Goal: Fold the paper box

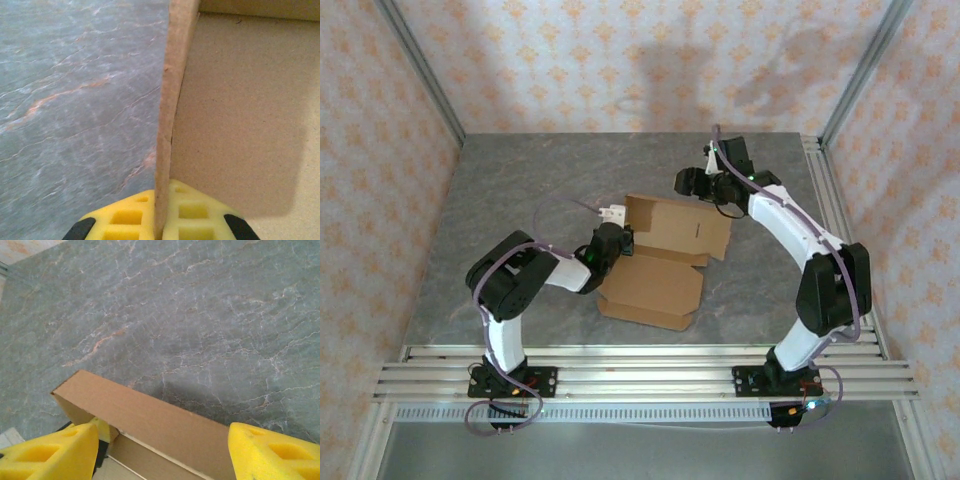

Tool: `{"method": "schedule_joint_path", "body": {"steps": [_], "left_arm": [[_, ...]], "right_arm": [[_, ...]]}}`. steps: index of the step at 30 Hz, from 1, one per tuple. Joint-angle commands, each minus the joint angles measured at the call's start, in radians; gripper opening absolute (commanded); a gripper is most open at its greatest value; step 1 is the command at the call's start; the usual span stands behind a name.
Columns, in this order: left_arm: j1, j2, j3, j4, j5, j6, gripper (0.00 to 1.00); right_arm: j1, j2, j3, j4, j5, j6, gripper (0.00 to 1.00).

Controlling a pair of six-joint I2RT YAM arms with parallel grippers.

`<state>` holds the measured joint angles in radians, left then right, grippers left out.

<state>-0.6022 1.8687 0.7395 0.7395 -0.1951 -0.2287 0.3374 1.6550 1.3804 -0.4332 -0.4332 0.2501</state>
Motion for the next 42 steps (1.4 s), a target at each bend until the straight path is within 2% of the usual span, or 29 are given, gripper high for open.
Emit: {"method": "schedule_joint_path", "body": {"steps": [1, 5, 9, 12, 14, 18, 24, 29, 33, 37, 42], "left_arm": [[-0.002, -0.074, 0.045, -0.246, -0.054, -0.028, 0.0], [-0.001, -0.088, 0.09, -0.358, -0.072, -0.029, 0.0], [0.001, -0.054, 0.122, -0.396, -0.082, -0.021, 0.02], [0.002, -0.044, 0.159, -0.455, -0.076, -0.024, 0.34], [0.005, -0.062, 0.181, -0.502, -0.072, -0.032, 0.46], [0.025, -0.113, 0.242, -0.617, -0.018, -0.062, 0.61], [0.055, -0.15, 0.321, -0.719, 0.033, -0.05, 0.74], [0.095, -0.138, 0.425, -0.903, 0.121, 0.034, 0.77], [0.099, -0.122, 0.546, -1.135, 0.139, 0.127, 0.77], [0.099, -0.104, 0.624, -1.27, 0.182, 0.169, 0.75], [0.099, -0.048, 0.708, -1.362, 0.158, 0.152, 0.59]], "right_arm": [[0.003, -0.009, 0.011, 0.012, 0.013, -0.016, 0.69], [0.002, -0.015, 0.008, 0.013, 0.008, -0.039, 0.69], [-0.003, -0.019, -0.004, 0.017, 0.011, -0.057, 0.7], [-0.01, -0.023, -0.01, 0.019, 0.008, -0.063, 0.7], [-0.014, -0.027, -0.016, 0.019, 0.009, -0.069, 0.7], [-0.016, -0.026, -0.024, 0.019, 0.016, -0.078, 0.7], [-0.015, -0.017, -0.03, 0.036, 0.01, -0.08, 0.71], [-0.018, -0.02, -0.03, 0.027, 0.016, -0.096, 0.71], [-0.023, -0.028, -0.038, 0.026, 0.027, -0.104, 0.71], [-0.028, -0.028, -0.048, 0.036, 0.023, -0.098, 0.71], [-0.03, -0.028, -0.06, 0.046, 0.016, -0.089, 0.71]]}}
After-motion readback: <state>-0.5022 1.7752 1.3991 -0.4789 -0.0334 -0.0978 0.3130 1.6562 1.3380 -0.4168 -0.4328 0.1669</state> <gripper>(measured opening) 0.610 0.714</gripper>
